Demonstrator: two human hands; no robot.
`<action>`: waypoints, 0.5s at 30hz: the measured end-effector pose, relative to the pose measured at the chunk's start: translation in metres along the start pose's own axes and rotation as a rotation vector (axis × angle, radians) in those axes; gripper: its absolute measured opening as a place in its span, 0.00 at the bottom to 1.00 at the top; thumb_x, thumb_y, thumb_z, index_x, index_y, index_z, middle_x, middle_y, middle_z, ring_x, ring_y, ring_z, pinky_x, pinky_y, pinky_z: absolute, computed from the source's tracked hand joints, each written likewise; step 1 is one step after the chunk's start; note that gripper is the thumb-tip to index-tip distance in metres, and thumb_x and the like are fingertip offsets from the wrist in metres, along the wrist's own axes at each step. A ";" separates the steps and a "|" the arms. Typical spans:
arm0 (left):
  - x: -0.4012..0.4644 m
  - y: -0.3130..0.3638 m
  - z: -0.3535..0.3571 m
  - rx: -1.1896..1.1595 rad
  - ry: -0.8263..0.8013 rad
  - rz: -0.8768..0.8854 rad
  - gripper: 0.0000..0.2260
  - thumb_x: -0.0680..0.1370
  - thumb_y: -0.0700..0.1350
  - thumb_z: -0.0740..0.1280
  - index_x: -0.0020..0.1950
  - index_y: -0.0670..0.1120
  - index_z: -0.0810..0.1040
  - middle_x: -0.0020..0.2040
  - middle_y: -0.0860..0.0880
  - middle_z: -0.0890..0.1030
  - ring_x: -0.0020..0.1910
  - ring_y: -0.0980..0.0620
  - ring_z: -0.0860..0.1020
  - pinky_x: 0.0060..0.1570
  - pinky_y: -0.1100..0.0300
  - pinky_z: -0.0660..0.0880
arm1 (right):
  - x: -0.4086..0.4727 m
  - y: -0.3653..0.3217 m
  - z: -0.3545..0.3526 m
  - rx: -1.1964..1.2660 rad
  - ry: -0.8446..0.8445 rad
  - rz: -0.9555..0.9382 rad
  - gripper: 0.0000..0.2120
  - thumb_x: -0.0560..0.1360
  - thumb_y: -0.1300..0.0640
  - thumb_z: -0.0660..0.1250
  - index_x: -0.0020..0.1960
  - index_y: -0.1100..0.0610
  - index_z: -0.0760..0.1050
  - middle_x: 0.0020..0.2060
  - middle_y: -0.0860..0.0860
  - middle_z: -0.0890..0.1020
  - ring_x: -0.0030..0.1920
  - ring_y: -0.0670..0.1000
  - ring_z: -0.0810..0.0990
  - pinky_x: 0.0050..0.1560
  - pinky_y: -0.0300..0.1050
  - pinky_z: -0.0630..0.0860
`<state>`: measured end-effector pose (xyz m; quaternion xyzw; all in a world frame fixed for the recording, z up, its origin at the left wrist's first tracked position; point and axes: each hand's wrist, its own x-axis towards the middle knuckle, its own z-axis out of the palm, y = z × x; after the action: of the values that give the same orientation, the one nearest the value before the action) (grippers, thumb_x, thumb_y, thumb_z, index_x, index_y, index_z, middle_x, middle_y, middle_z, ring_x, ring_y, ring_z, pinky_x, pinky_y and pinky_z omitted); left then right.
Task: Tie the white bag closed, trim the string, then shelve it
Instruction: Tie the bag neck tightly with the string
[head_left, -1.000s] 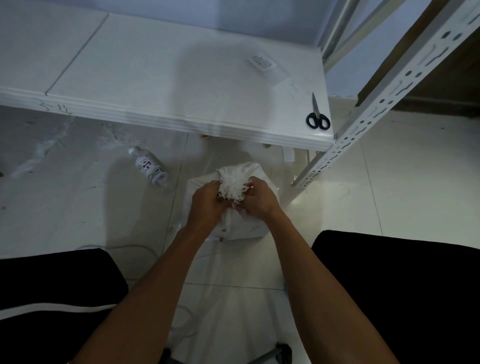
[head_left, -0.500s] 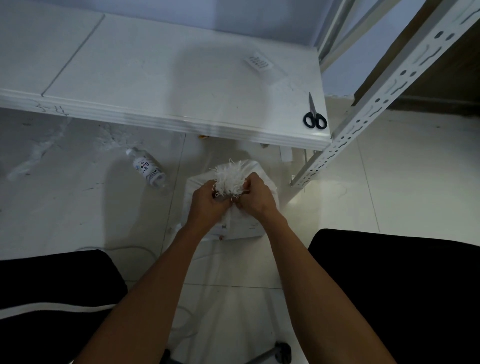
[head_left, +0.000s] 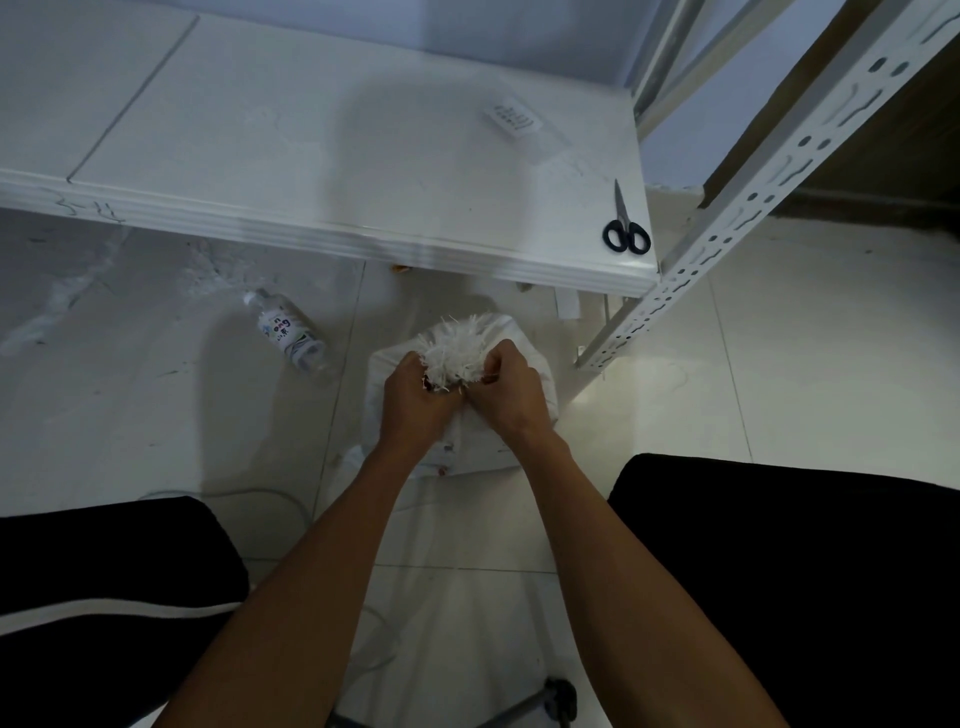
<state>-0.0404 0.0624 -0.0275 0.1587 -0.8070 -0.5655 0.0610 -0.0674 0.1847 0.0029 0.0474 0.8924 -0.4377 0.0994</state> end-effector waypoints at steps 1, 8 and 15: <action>0.000 0.000 -0.001 -0.008 -0.002 -0.004 0.16 0.68 0.44 0.76 0.54 0.44 0.79 0.48 0.48 0.84 0.46 0.53 0.82 0.44 0.60 0.79 | 0.000 0.002 0.000 -0.011 -0.001 -0.006 0.09 0.71 0.62 0.70 0.43 0.57 0.69 0.34 0.49 0.76 0.33 0.47 0.72 0.27 0.35 0.65; 0.001 -0.004 -0.004 -0.053 -0.040 -0.038 0.15 0.68 0.41 0.77 0.52 0.47 0.78 0.46 0.52 0.82 0.44 0.60 0.80 0.45 0.66 0.77 | 0.001 0.012 -0.008 -0.066 -0.032 -0.094 0.02 0.73 0.60 0.73 0.43 0.59 0.83 0.35 0.51 0.84 0.34 0.43 0.76 0.32 0.23 0.66; 0.004 0.004 -0.008 -0.027 -0.108 -0.026 0.15 0.69 0.45 0.78 0.52 0.49 0.78 0.42 0.61 0.80 0.40 0.73 0.77 0.38 0.78 0.71 | -0.004 0.017 0.000 -0.025 0.000 -0.162 0.04 0.72 0.60 0.72 0.40 0.59 0.84 0.34 0.50 0.85 0.36 0.48 0.82 0.39 0.40 0.77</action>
<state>-0.0428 0.0549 -0.0216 0.1375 -0.7992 -0.5850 0.0121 -0.0603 0.1951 -0.0099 -0.0264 0.8986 -0.4332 0.0643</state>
